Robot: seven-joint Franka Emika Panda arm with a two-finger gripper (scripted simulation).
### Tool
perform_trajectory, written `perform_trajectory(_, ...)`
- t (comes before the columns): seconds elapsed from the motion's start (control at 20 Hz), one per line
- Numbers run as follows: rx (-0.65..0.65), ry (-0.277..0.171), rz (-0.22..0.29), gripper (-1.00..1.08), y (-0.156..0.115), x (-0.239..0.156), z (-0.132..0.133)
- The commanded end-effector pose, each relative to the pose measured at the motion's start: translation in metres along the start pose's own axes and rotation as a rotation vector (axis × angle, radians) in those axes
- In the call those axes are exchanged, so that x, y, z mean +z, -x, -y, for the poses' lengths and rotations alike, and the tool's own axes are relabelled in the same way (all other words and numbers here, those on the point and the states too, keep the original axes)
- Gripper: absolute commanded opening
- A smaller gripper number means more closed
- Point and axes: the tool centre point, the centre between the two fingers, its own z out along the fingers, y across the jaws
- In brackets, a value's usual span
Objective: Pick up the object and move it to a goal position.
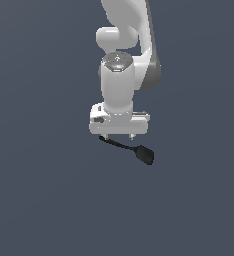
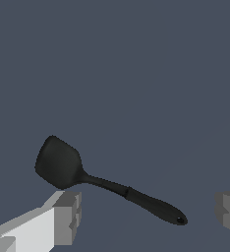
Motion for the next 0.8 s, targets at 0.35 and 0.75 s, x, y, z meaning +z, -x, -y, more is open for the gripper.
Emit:
perform_trajectory(0.35,0.009,-0.005,-0.004,1.0,0.0,0.002,-0.014)
perform_trajectory(0.75,0.015,-0.007,-0.005,1.0,0.0,0.002,-0.019)
